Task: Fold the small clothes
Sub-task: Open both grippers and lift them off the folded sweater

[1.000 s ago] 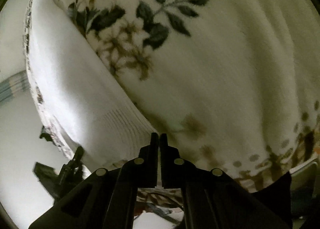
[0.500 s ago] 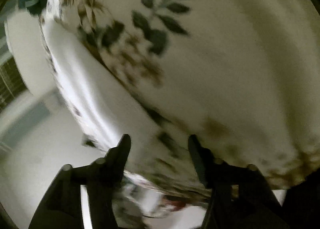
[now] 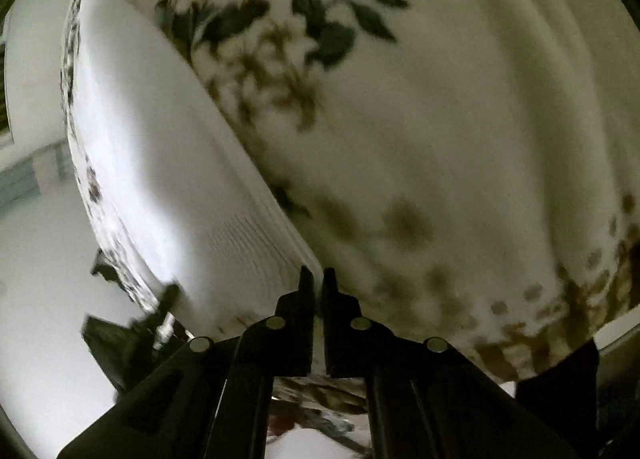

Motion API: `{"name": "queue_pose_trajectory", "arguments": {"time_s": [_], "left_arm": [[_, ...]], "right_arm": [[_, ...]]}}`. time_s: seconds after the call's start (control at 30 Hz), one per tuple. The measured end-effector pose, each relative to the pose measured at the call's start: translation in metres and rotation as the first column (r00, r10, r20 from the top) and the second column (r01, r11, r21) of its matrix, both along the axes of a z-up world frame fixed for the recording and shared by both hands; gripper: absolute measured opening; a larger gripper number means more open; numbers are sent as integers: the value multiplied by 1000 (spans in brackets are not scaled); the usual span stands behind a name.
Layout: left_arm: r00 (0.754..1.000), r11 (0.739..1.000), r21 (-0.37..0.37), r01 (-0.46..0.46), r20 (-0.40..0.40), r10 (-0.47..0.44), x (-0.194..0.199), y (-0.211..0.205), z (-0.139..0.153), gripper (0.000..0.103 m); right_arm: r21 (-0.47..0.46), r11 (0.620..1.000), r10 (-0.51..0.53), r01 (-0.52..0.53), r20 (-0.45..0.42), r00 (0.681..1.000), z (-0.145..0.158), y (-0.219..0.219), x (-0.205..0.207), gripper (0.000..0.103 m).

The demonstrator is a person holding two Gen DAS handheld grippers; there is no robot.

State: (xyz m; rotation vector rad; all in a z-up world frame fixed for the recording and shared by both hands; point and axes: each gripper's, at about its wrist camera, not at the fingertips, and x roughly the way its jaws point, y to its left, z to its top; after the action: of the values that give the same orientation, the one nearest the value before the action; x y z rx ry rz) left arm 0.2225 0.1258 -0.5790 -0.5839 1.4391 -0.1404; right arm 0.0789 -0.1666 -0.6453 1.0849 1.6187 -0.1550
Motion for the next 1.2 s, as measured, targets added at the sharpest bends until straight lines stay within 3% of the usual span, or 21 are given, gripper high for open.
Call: {"name": "queue_pose_trajectory", "arguments": {"time_s": [0.17, 0.27, 0.33, 0.4, 0.47, 0.5, 0.53, 0.57, 0.73, 0.93, 1.0, 1.03, 1.07, 1.2], "left_arm": [[1000, 998, 61, -15, -12, 16, 0, 7, 0, 36], [999, 996, 90, -2, -35, 5, -3, 12, 2, 38], [999, 997, 75, -4, -49, 8, -6, 17, 10, 38], [1000, 997, 74, 2, -28, 0, -3, 20, 24, 36], [1000, 999, 42, 7, 4, -7, 11, 22, 40, 43], [999, 1000, 9, 10, 40, -10, 27, 21, 50, 49], [998, 1000, -6, 12, 67, -12, 40, 18, 55, 63], [994, 1000, -26, 15, 105, -12, 59, 15, 62, 68], [967, 996, -67, 55, 252, -36, 180, -14, 69, 68], [949, 994, -42, 102, 304, -85, 323, -51, 46, 68], [946, 994, -9, 113, 307, -105, 353, -53, 34, 64], [943, 993, -3, 116, 314, -109, 359, -53, 30, 46], [941, 993, 15, 118, 317, -116, 365, -53, 27, 6], [922, 991, 48, 122, 363, -131, 373, -51, 28, 6]], "right_arm": [[-44, 978, 205, -204, 8, 979, -14, 25, 48, 5], [12, 973, 231, -231, -27, 973, -17, 22, 72, 17], [21, 975, 221, -221, -33, 975, -12, 13, 80, 45], [10, 976, 219, -219, -10, 976, -8, -1, 80, 58], [-23, 972, 232, -232, 11, 973, 3, -7, 95, 58], [-36, 971, 236, -235, 20, 971, 7, -8, 101, 58], [-56, 970, 239, -236, 44, 970, 9, -12, 119, 58], [-72, 970, 235, -230, 65, 970, 7, -19, 138, 58], [-146, 976, 189, -163, 189, 964, 12, -42, 255, 58], [-185, 976, 172, -114, 340, 924, 24, -51, 398, 61], [-203, 971, 198, -127, 380, 904, 25, -45, 438, 71], [-219, 966, 220, -141, 394, 893, 25, -42, 460, 73], [-245, 957, 246, -157, 391, 887, 23, -40, 481, 75], [-319, 917, 344, -238, 336, 877, 4, -24, 539, 74]]}}
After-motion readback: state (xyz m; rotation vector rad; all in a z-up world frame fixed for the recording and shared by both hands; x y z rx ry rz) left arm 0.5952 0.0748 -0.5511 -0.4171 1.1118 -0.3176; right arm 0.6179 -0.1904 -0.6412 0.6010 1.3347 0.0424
